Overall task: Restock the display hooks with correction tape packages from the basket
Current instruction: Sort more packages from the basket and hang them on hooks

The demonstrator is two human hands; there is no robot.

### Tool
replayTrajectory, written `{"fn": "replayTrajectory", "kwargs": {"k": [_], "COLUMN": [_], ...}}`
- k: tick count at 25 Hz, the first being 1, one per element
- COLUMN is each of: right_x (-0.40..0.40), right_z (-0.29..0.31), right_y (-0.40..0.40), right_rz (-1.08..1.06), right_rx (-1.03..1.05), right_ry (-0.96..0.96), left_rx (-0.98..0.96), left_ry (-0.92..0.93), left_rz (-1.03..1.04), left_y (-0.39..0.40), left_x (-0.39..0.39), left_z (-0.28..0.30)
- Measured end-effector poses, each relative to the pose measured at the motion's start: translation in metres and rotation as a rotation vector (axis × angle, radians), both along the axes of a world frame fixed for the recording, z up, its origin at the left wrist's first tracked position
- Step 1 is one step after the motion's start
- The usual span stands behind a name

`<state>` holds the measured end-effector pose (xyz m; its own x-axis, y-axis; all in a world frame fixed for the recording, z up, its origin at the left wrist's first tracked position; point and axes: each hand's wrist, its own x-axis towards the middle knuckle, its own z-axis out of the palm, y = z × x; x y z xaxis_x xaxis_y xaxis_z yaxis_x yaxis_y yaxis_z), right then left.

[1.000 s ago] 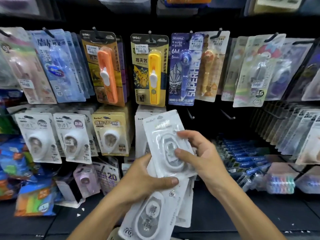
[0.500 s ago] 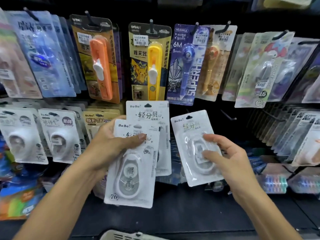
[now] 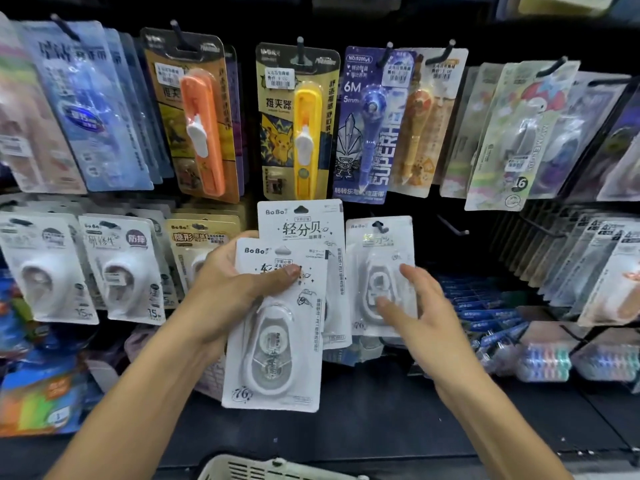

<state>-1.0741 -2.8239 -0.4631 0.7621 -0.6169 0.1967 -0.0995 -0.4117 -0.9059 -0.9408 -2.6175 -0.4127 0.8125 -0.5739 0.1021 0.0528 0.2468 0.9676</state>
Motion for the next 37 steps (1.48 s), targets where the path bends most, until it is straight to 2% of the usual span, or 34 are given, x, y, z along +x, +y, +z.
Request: {"fn": "replayTrajectory", "kwargs": {"k": [2,4,5,7,12,14,18,21,23,25,27,28,30,33,34,35,37], "right_x": [0.002,0.004,0.004,0.005,0.002,-0.001,-0.011,-0.014,-0.012,-0.008,-0.005,-0.004,-0.002,-0.001,0.0,0.0,-0.002], "right_z": [-0.001,-0.004,-0.005,-0.004,-0.001,0.003,0.006,0.004,0.001,-0.006,-0.011,-0.013,-0.016,-0.019,-0.019,-0.018,-0.009], "right_y": [0.009,0.016,0.017,0.017,0.004,-0.005,-0.014,-0.014,-0.015,-0.012,-0.003,0.0,0.007,0.022,0.025,0.026,0.021], "right_rz": [0.124,0.365,0.419,0.384,0.209,0.065,-0.154,-0.202,-0.25,-0.167,0.028,0.066,0.147,0.448,0.448,0.396,0.212], "right_rx": [-0.007,0.24,0.386,0.529,0.573,0.465,0.101,-0.003,-0.062,-0.049,0.135,0.146,0.115,0.389,0.422,0.419,0.407], "right_ry": [0.013,-0.117,-0.181,-0.263,-0.338,-0.33,-0.354,-0.38,-0.323,-0.207,-0.054,-0.001,-0.005,-0.117,-0.159,-0.207,-0.261], "left_rx": [-0.018,-0.024,-0.02,0.007,0.012,-0.014,-0.08,-0.105,-0.085,-0.063,-0.069,-0.078,-0.089,-0.109,-0.084,0.0,0.314], "left_ry": [0.021,0.037,0.04,0.022,0.026,0.057,0.08,0.09,0.094,0.098,0.109,0.121,0.155,0.189,0.144,0.014,-0.404], "left_rz": [-0.011,-0.041,-0.059,-0.053,0.158,0.246,0.309,0.3,0.285,0.271,0.25,0.241,0.204,0.069,0.046,0.06,0.16], "left_y": [-0.009,-0.019,-0.023,-0.029,-0.026,-0.018,-0.01,-0.01,-0.012,-0.014,-0.018,-0.02,-0.025,-0.037,-0.04,-0.04,-0.034], "left_x": [-0.006,-0.012,-0.016,-0.019,-0.006,0.003,0.011,0.007,0.004,0.0,-0.003,-0.005,-0.011,-0.025,-0.028,-0.027,-0.02], "left_z": [-0.004,-0.009,-0.011,-0.015,-0.013,-0.011,-0.007,-0.006,-0.005,-0.003,-0.001,-0.001,-0.003,-0.008,-0.01,-0.012,-0.017]}}
